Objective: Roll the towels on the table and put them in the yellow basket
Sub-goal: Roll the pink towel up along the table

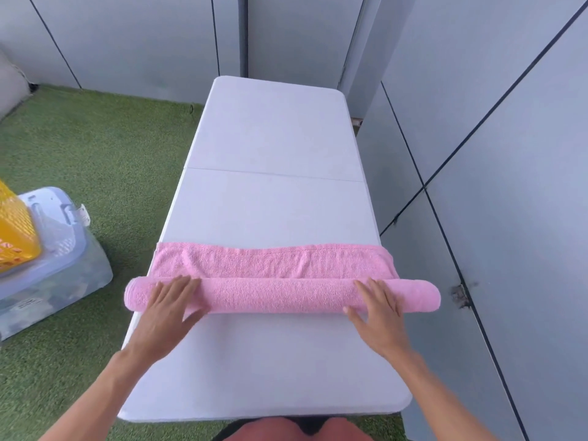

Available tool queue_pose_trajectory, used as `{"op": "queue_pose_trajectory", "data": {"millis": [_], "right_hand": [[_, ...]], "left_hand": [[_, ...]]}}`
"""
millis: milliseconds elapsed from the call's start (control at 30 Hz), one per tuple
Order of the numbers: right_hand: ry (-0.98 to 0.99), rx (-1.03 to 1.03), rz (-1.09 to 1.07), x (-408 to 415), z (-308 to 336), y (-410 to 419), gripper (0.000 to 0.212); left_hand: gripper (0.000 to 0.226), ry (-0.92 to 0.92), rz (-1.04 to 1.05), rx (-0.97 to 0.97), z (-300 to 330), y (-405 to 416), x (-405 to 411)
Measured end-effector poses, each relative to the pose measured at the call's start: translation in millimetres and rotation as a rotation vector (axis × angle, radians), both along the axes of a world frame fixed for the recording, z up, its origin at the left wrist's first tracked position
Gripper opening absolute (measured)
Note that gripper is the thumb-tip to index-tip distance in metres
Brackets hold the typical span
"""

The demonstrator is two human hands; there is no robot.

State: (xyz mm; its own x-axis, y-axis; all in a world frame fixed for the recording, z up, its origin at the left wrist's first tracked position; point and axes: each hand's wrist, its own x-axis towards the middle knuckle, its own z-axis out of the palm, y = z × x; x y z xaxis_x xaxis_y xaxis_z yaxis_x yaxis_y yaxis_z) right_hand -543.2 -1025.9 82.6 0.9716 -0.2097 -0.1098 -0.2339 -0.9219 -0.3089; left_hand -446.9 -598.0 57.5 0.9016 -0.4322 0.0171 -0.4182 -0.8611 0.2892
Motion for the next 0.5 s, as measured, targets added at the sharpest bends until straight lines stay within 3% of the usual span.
{"op": "queue_pose_trajectory", "data": {"millis": [100, 200, 300, 367, 433, 500], "right_hand": [[0.103, -0.136, 0.077, -4, -4, -2, 0.077], [0.013, -0.114, 0.024, 14, 4, -5, 0.06], [0.18, -0.107, 0.055, 27, 14, -15, 0.05], [0.316, 0.027, 0.072, 26, 17, -27, 0.05], [0.406, 0.296, 0.027, 21, 21, -36, 0.05], [0.346, 0.569, -0.087, 16, 24, -37, 0.048]], "left_hand": [[0.079, -0.001, -0.024, 0.049, -6, 0, 0], [0.073, -0.019, 0.024, 0.011, -6, -7, 8], [0.054, 0.036, 0.014, 0.032, -1, -7, 19], [0.05, 0.219, -0.028, 0.115, 9, -1, 32], [0.054, 0.46, -0.06, 0.194, 19, 7, 45], [0.056, 0.586, -0.068, 0.171, 25, 10, 54]]}}
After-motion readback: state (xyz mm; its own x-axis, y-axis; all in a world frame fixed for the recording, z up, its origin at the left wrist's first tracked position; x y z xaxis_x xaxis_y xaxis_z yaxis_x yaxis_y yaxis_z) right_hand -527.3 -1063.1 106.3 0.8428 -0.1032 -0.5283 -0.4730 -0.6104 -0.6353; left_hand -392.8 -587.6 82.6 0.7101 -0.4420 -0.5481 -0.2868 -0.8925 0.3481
